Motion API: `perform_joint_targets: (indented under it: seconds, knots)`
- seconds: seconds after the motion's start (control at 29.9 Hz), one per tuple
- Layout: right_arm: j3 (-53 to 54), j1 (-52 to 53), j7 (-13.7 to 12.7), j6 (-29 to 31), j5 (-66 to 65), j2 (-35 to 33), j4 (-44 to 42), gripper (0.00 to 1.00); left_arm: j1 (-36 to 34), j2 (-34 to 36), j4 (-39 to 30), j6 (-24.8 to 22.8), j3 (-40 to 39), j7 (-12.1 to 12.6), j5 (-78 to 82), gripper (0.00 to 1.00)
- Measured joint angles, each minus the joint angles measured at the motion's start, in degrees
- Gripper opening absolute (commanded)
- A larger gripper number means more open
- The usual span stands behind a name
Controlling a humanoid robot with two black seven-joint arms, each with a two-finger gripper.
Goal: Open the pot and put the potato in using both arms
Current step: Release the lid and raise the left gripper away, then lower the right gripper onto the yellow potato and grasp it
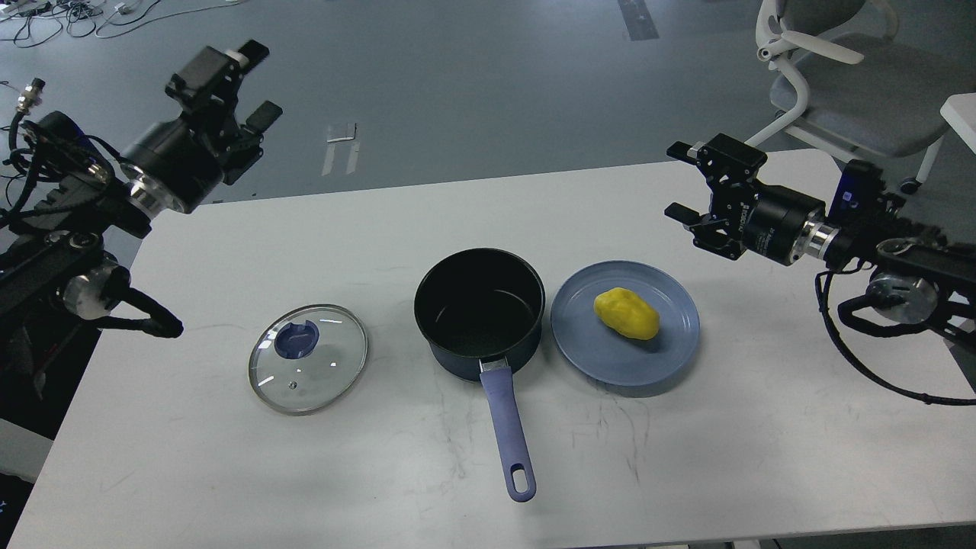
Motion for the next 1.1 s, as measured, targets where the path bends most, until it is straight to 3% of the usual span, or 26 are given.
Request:
perform_joint_targets:
  seconds: [0.13,0.3,0.47,0.87,1.1]
  knots:
    - [-12.0,12.1,0.0,0.0,-7.6,-3.9,3.0,1.0,0.0,-0.5,0.0,-0.7,-2.9,0.3,-3.0,0.98]
    - [-27.4,26.4,0.0,0.0,-21.9,-5.0,5.4,1.0,0.2,-0.8,0.0,-3.8,-6.4,4.6,-6.1,0.98]
    - [-42.8,37.5,0.0,0.0,-32.5,0.9,5.7,1.0,0.1,-0.7,-0.1,-6.0,-7.5,5.2,-6.7,0.98]
    - [-65.5,42.7,0.0,-7.8,-33.8,21.5,0.8,1.0,0.4,-0.4,-3.4,-6.8,-7.6,5.1,-6.7,0.98]
    - [-67.9,39.9,0.0,-10.6,-28.6,26.3,-0.2,1.0,0.6,-0.3,-4.2,-6.8,-7.7,5.1,-6.8,0.98]
